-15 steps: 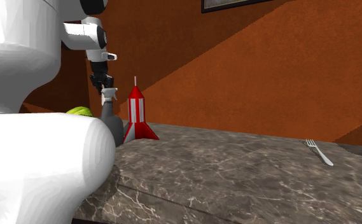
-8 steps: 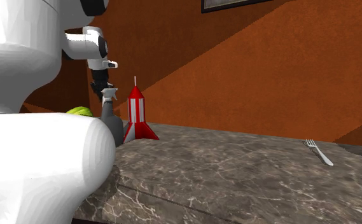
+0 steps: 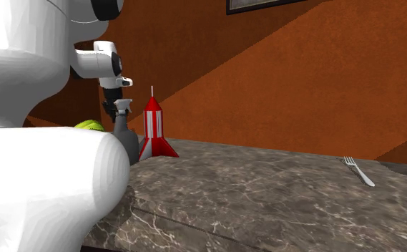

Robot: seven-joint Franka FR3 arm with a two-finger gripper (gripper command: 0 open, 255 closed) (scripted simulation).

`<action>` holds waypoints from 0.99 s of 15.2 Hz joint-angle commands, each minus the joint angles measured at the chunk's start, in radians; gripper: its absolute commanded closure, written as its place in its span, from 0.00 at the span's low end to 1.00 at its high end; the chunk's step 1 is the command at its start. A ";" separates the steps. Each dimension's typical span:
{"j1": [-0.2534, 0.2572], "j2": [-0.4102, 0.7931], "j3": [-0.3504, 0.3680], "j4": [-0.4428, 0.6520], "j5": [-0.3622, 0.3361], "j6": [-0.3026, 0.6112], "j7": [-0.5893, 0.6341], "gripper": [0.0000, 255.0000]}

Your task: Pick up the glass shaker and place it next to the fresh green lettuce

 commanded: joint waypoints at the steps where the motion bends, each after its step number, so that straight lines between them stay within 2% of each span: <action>1: 0.000 0.010 -0.001 -0.016 -0.003 0.027 0.003 1.00; 10: 0.003 0.053 -0.007 -0.085 -0.020 0.138 0.019 1.00; 15: 0.003 0.053 -0.007 -0.085 -0.020 0.138 0.019 1.00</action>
